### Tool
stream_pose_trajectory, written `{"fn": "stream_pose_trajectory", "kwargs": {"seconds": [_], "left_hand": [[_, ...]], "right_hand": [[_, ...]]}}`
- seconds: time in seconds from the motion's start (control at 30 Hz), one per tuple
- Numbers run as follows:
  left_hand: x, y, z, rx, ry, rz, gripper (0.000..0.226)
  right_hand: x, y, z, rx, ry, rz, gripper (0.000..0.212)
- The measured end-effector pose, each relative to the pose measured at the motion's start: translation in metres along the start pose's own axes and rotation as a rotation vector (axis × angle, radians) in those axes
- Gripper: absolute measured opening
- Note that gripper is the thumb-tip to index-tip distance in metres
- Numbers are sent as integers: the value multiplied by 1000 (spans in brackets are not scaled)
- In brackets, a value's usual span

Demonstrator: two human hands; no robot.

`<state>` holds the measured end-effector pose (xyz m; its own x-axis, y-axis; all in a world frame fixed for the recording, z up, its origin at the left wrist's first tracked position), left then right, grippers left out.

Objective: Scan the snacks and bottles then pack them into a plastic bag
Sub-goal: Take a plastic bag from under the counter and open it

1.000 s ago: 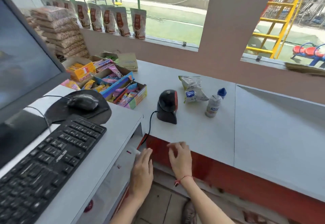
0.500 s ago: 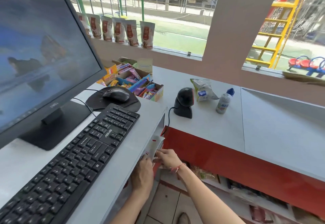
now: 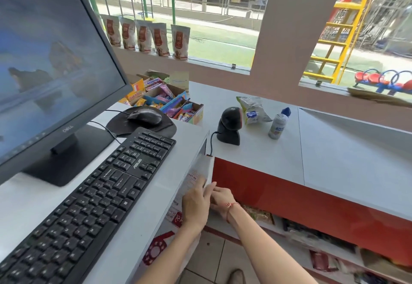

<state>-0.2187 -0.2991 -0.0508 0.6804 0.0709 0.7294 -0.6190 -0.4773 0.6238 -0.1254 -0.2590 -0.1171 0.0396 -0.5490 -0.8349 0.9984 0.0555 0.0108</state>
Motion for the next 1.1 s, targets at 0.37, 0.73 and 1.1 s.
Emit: {"fn": "stream_pose_trajectory", "kwargs": {"seconds": [0.37, 0.73, 1.1], "left_hand": [[210, 19, -92, -471, -56, 983, 16], [292, 6, -189, -469, 6, 1142, 49], [312, -53, -341, -308, 59, 1246, 60]], "right_hand": [[-36, 102, -11, -170, 49, -336, 72], [-102, 103, -37, -160, 15, -668, 100], [-278, 179, -103, -285, 405, -756, 23]]}}
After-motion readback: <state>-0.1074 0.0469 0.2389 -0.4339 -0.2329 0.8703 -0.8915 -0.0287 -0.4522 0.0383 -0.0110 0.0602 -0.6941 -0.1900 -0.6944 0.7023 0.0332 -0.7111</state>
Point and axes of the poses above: each hand's wrist, its own z-axis away from the middle knuckle, its own y-axis out of the back of the hand, x = y × z, the point moved 7 cm from there along -z, towards the middle knuckle, and after that the axes turned 8 degrees about x, right-handed, at the moved point
